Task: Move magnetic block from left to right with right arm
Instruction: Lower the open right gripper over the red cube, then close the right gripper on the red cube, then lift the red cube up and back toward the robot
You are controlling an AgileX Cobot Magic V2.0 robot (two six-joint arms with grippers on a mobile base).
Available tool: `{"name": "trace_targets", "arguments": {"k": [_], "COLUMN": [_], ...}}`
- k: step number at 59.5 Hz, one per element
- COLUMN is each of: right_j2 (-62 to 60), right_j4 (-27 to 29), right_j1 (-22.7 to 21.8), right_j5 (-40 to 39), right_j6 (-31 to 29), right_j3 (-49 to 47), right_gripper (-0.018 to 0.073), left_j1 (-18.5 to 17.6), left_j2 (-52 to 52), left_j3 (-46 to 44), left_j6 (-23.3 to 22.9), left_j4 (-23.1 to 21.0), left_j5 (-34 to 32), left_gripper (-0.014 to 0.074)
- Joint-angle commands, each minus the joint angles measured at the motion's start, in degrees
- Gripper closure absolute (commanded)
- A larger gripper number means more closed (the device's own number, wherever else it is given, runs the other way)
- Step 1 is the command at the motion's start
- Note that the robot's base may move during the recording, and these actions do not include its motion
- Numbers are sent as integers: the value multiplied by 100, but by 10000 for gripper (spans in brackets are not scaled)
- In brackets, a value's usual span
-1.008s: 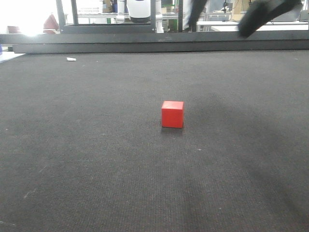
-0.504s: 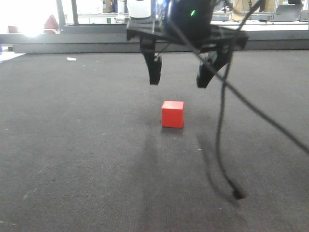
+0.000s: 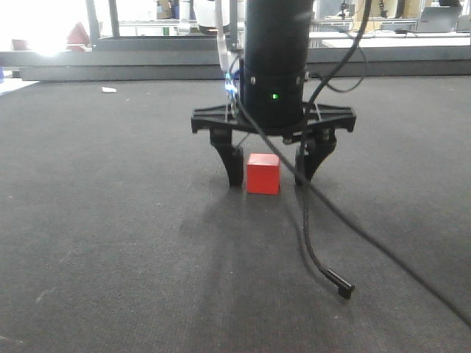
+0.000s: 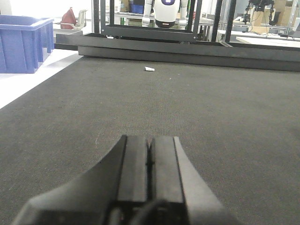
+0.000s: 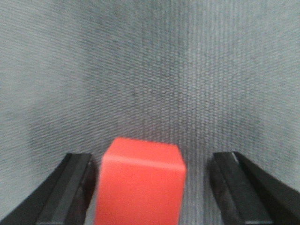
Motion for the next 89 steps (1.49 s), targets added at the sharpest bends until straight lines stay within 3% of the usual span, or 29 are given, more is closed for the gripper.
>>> {"name": "trace_targets", "arguments": {"k": [1, 11, 16, 28, 36, 51, 71, 89], "right_j2": [-320, -341, -412, -854, -1285, -2618, -4730, -7001], "right_j4": [-162, -162, -162, -174, -147, 328, 470, 465], "right_j1": [-39, -39, -39, -78, -138, -561, -1357, -1397], "right_j5": [-157, -99, -51, -144, -153, -557, -1641, -2127], "right_j6": [17, 12, -39, -691, -1523, -2903, -3227, -3256], "right_j3": [-202, -323, -424, -491, -380, 952, 3542, 5247], "right_gripper": [36, 319, 400, 407, 407, 407, 407, 407], "left_j1": [4, 4, 4, 4, 4, 4, 4, 4], "left_j2": [-78, -78, -78, -78, -78, -78, -78, -78], "left_j3": [59, 59, 59, 59, 59, 59, 59, 59], "left_j6": [-25, -25, -25, -25, -25, -25, -25, -25], "left_j4": [0, 0, 0, 0, 0, 0, 0, 0], "left_j5": [-516, -516, -516, -516, -516, -516, -516, -516], "left_gripper": [713, 713, 713, 713, 713, 713, 713, 713]}}
